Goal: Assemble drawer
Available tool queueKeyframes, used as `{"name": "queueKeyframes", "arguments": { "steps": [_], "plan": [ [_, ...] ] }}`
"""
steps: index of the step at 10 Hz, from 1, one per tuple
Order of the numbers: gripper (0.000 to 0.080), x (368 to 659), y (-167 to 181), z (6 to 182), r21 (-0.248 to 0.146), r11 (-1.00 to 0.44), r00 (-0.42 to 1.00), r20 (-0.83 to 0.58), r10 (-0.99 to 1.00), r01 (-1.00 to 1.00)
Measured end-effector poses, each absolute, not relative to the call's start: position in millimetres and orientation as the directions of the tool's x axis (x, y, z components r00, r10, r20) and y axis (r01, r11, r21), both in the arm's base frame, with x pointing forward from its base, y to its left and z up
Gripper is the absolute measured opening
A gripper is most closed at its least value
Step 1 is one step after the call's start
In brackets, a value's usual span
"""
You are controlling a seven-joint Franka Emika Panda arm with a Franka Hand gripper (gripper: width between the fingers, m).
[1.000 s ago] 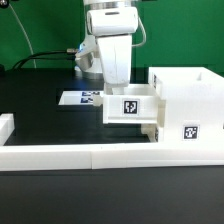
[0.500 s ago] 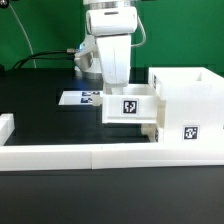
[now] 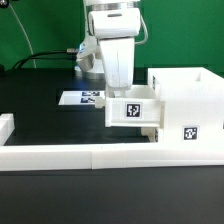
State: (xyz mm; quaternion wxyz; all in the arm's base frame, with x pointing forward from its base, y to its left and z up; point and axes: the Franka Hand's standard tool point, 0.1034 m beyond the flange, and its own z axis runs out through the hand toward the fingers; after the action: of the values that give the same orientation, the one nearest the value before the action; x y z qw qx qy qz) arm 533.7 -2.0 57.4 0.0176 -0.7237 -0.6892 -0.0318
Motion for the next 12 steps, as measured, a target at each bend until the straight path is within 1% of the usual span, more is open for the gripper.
{"name": "queueKeyframes", "arguments": {
  "steps": [2, 8, 10, 12],
  "plan": [
    [0.0041, 532.9, -2.3, 56.9, 0.012, -0.051, 0.05, 0.07, 0.996, 0.999],
    [0.0041, 537.8, -1.4, 58.1, 0.015, -0.049, 0.048, 0.071, 0.996, 0.999],
    [0.0041, 539.6, -0.8, 58.2, 0.005, -0.05, 0.049, 0.071, 0.996, 0.999],
    [0.0041, 537.5, 3.0, 55.0, 0.003, -0.06, 0.06, 0.074, 0.995, 0.998]
  ]
}}
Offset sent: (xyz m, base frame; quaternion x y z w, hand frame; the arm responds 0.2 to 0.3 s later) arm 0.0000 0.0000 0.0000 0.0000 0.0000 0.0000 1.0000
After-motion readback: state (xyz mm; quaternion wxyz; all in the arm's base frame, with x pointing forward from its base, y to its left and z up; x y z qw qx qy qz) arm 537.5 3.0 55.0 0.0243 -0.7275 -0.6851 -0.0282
